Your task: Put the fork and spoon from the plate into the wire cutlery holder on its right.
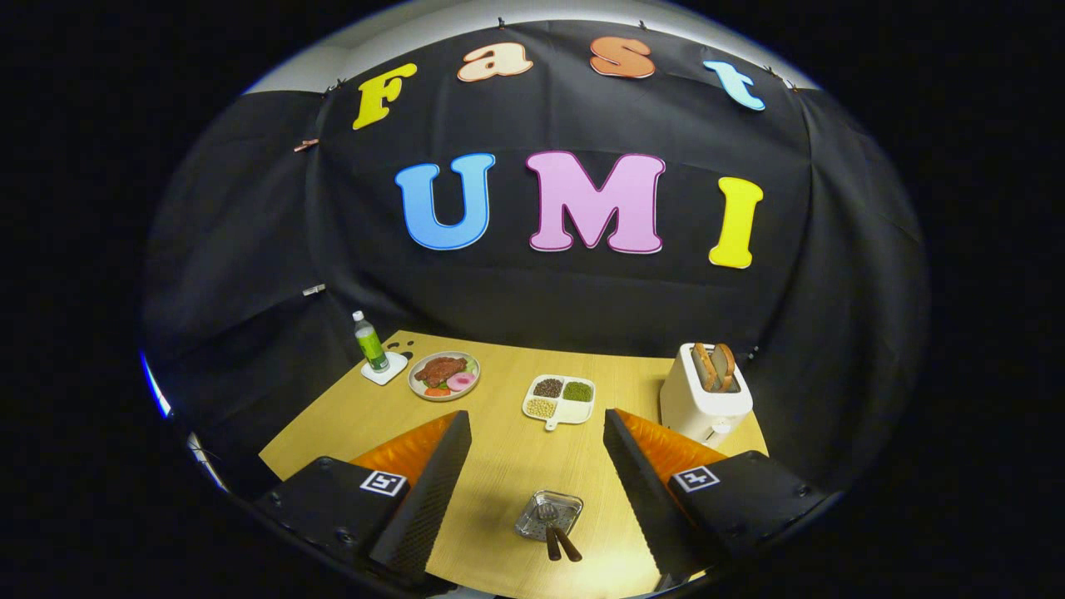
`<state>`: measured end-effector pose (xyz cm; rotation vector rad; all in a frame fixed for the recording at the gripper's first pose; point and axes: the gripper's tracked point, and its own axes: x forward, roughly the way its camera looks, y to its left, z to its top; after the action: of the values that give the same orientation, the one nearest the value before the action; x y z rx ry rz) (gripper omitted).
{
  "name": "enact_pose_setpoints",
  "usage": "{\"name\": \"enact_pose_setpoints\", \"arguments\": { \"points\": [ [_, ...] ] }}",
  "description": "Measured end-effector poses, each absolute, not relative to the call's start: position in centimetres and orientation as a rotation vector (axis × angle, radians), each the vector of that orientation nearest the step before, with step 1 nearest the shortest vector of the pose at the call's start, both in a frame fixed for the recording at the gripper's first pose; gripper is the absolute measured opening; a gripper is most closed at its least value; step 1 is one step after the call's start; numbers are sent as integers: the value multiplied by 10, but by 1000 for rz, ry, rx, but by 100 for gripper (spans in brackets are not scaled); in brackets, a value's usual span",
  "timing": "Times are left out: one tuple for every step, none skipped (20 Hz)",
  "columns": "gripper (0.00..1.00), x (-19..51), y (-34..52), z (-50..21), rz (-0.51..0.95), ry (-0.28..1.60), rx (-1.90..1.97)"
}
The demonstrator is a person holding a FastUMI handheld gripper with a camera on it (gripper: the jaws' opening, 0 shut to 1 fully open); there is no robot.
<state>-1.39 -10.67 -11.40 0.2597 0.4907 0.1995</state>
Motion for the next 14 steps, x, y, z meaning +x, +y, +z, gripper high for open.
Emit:
{"name": "enact_pose_setpoints", "arguments": {
  "points": [
    [100,-14,-108,-111,206,479,269],
    [100,-14,-108,-106,215,462,286],
    [100,-14,-109,-100,234,438,299],
    [100,-15,-111,-98,245,425,306],
    [100,-16,-113,-99,255,418,308],
    [100,-17,-114,-98,269,410,309],
    [99,-16,-115,-99,277,399,302],
    [99,-17,-117,-101,286,391,287],
    [100,-16,-119,-102,293,383,270],
    [99,-19,-118,-103,305,377,260],
    [100,-21,-115,-103,325,375,257],
    [99,-23,-112,-105,342,373,253],
    [99,-23,-110,-106,359,376,247],
    [99,-23,-110,-108,368,373,239]
  ]
}}
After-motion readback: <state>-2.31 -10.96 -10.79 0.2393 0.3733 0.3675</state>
